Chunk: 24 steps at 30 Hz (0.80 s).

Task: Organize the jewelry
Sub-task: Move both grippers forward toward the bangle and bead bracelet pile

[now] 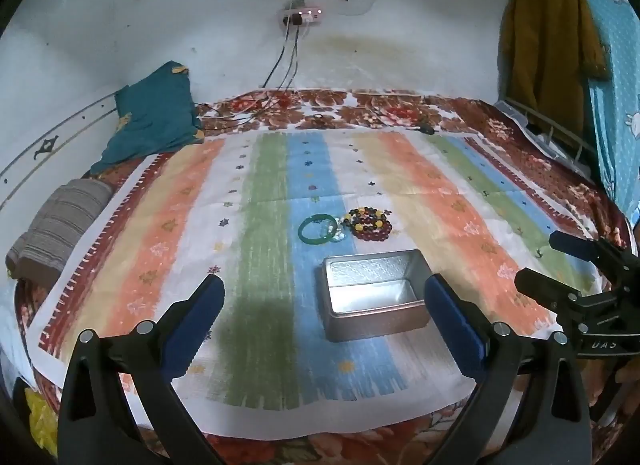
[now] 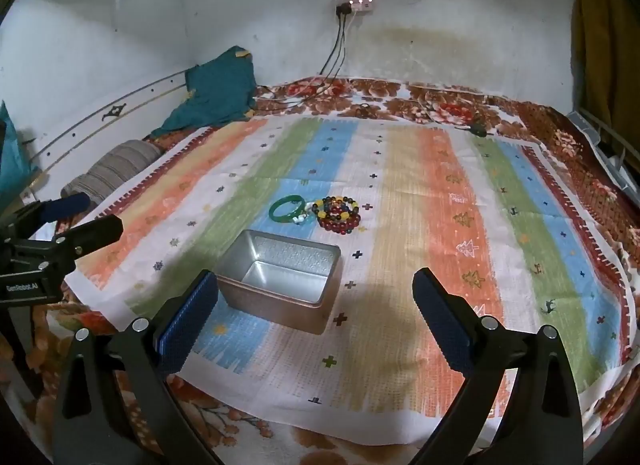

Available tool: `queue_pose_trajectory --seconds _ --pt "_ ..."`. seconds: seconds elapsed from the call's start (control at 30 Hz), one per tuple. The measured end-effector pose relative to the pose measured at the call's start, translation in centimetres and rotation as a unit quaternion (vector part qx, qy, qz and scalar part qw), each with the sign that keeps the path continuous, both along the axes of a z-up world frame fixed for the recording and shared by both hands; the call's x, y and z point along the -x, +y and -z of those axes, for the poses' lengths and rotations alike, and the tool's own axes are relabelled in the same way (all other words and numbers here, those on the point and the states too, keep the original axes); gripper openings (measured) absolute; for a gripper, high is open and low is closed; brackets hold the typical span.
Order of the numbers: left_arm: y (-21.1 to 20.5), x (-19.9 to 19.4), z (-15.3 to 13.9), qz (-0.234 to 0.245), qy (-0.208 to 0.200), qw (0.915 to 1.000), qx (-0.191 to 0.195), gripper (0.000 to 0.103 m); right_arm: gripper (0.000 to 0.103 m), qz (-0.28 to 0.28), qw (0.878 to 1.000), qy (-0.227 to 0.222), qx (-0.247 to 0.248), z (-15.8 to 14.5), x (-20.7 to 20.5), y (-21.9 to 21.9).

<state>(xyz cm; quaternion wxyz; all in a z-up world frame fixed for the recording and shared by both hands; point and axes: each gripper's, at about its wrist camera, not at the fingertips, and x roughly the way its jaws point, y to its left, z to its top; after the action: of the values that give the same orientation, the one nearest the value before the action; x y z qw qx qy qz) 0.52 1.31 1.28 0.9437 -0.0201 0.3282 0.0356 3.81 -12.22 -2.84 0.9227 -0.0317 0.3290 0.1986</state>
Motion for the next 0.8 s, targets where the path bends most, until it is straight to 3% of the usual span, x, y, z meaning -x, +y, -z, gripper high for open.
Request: queue_pose_trajectory --seconds 0.8 --pt "0.1 -0.9 1.0 -0.005 0.019 0.9998 -0.003 0.097 0.099 -0.007 1.0 0.02 -0.008 0.4 -0.9 0.1"
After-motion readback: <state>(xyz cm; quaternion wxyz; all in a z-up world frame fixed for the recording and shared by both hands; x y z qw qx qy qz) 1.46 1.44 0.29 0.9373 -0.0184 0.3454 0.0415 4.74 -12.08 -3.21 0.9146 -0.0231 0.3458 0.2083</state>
